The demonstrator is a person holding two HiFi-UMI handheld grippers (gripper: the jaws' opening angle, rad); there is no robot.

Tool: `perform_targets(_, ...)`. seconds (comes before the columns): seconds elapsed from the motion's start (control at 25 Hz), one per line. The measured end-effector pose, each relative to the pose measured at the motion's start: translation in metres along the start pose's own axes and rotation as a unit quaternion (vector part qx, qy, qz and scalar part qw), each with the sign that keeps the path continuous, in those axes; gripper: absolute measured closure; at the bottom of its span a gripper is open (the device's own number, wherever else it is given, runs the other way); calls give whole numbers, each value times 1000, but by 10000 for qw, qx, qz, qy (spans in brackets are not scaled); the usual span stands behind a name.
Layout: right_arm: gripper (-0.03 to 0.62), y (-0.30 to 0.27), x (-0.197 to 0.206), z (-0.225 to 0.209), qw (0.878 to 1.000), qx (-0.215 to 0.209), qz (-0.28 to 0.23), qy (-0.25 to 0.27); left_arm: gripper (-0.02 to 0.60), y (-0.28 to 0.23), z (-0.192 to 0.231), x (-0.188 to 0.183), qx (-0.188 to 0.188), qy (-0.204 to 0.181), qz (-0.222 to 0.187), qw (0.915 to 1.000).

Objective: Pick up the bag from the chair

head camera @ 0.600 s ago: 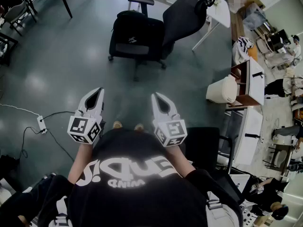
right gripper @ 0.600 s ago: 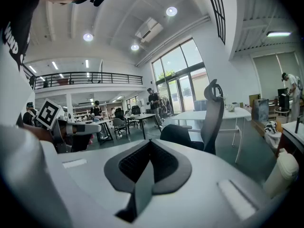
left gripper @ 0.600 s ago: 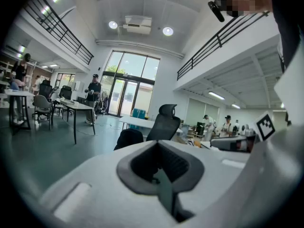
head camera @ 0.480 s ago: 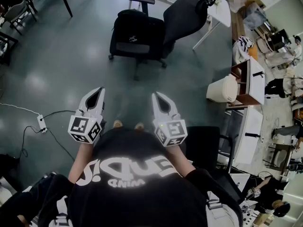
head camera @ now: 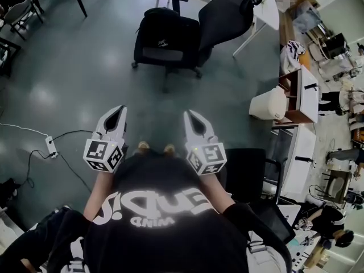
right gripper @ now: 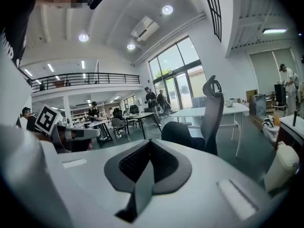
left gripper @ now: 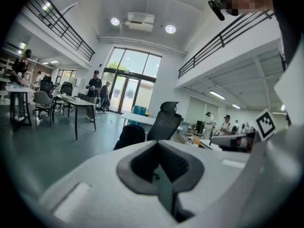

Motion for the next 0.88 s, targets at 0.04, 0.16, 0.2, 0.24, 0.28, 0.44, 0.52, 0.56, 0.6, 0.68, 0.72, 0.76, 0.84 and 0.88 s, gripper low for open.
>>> perform_targets(0.04,594,-2,0,2,10000,10,11,-6,581,0,3,0,-6,6,23,10000)
perform_targets(0.16,594,-8,1,11,10000,54,23,4,581,3,14,0,16,23,61,10000)
perform_targets(0.2,594,-10,2,14,10000,77,19,26,581,4,18,1,46,22,65,10000)
perform_targets(0.24,594,-12,3,17,9999,100,8,58,581,5,21,2,85,16,60,9999)
perform_targets(0.28,594,-13,5,20,9999,125,-13,96,581,6,25,2,128,6,48,9999)
perform_targets(0.44,594,-19,9,29,9995,249,-102,145,581,2,37,1,273,-32,12,9996)
perform_targets(0.52,594,-23,11,31,9995,301,-107,81,581,-2,43,-1,322,-43,10,9995)
perform_targets(0.56,594,-25,12,32,9994,317,-103,60,581,-3,47,-2,338,-37,8,9994)
perform_targets(0.6,594,-27,12,32,9994,333,-101,47,581,-5,50,-2,352,-27,6,9994)
perform_targets(0.68,594,-32,13,33,9993,372,-101,19,581,-9,56,-3,388,-7,8,9992)
perform_targets(0.72,594,-34,14,32,9992,386,-99,12,581,-12,58,-3,408,2,11,9992)
perform_targets(0.76,594,-38,14,31,9992,396,-94,13,581,-16,61,-3,425,10,13,9991)
perform_targets(0.84,594,-46,15,26,9991,412,-87,12,581,-26,65,-4,450,17,19,9990)
perform_targets(0.88,594,-50,14,22,9991,420,-91,10,581,-32,67,-4,461,15,26,9989)
Point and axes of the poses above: the fingertips, and each gripper's own axes: y backward along the fingers, z to its left, x out of its underside, the point moved 3 cm from there along y, backward along the fingers, and after that the axes turned 8 degrees about -z, right-handed, at the moved point
